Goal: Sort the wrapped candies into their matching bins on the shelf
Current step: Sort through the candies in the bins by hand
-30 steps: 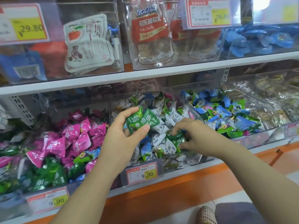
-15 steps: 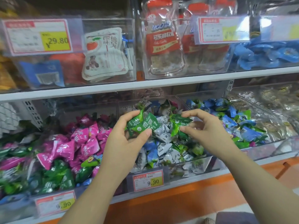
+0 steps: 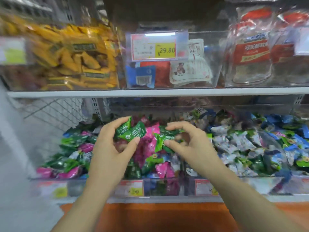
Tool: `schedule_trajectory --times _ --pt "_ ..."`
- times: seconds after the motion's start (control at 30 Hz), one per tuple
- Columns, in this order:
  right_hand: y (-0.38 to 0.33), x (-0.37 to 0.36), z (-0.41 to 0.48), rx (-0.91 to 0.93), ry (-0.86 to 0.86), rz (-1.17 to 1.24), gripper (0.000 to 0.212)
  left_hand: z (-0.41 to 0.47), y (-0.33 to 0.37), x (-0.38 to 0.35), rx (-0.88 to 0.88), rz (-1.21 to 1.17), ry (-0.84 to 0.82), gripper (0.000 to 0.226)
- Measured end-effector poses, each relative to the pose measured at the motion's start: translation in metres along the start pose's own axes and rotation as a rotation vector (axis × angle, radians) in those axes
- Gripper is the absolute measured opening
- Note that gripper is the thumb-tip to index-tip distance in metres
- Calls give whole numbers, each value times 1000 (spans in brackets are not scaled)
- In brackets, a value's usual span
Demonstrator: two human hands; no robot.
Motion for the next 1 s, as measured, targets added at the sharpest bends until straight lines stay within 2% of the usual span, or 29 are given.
schedule_trajectory --times 0.13,0.23,0.37,0.5,0.63,0.73,0.87,1.0 --pt "-13 -59 12 20 -69 37 28 3 -48 56 67 33 176 44" --pt "-29 -98 31 48 -134 -2 26 6 -75 88 124 212 271 43" --pt "-48 -135 67 76 -132 -103 27 13 -95 102 147 364 277 46" --pt "-53 -154 86 78 -215 -225 48 22 -101 94 163 357 214 45" --pt "-49 -146 78 75 -248 -263 47 28 -112 80 201 331 87 52" --pt "-45 -125 63 76 -251 -246 40 29 -106 77 155 354 78 53" --pt "-36 -84 39 83 -246 -219 29 29 -87 71 74 391 85 44" --pt "-25 -35 20 83 -165 -243 28 31 -56 45 -26 350 28 35"
Point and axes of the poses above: each hand's wrist, its own z-axis towards the middle knuckle, its own x-axis out of the back of the hand, y = z × x, the point moved 4 cm from there along z, towards the middle knuckle, and after that the axes turned 2 degrees about -x, right-handed, at the moved point
